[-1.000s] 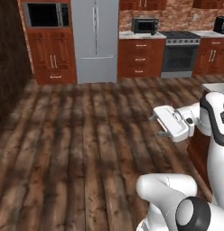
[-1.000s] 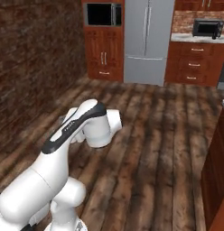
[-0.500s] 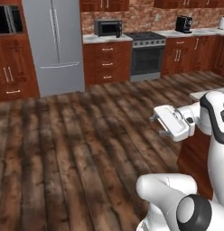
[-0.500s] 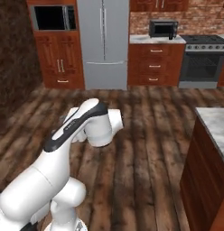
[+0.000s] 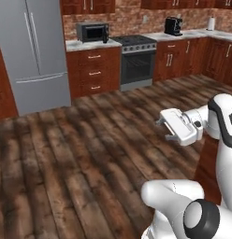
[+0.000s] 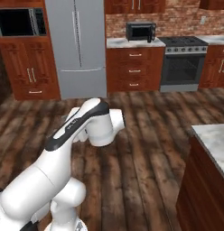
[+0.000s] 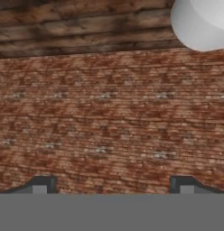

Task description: There is a wine glass and glass cup on the dining counter. Place the wine bottle next to the wine glass and the juice bottle next to the glass cup.

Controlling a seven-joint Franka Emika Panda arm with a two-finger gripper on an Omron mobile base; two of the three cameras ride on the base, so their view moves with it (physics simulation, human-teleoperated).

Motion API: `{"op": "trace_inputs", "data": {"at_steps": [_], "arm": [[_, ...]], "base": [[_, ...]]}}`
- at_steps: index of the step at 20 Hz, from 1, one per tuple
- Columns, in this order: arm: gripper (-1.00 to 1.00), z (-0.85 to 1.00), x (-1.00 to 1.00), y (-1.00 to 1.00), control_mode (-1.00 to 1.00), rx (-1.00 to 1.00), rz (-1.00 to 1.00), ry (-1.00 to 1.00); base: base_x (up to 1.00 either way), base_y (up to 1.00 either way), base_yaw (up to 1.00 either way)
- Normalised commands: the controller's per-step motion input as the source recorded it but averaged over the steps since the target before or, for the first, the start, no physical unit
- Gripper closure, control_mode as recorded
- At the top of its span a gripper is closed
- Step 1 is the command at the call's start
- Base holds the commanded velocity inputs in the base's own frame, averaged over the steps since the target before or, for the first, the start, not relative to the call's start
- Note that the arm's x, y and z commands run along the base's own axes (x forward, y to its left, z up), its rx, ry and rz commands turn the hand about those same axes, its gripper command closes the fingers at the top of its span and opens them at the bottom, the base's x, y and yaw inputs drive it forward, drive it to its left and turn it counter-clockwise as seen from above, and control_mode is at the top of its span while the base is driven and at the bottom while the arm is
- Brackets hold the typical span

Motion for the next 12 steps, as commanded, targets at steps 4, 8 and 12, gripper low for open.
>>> {"op": "trace_inputs", "data": {"at_steps": [4, 8, 12], "arm": [[-1.00, 0.00, 0.00, 0.00, 1.00, 0.00, 0.00, 0.00], [-1.00, 0.00, 0.00, 0.00, 1.00, 0.00, 0.00, 0.00], [-1.00, 0.00, 0.00, 0.00, 1.00, 0.00, 0.00, 0.00]], "base": [[1.00, 0.00, -0.16], [1.00, 0.00, -0.15], [1.00, -0.02, -0.14]]}}
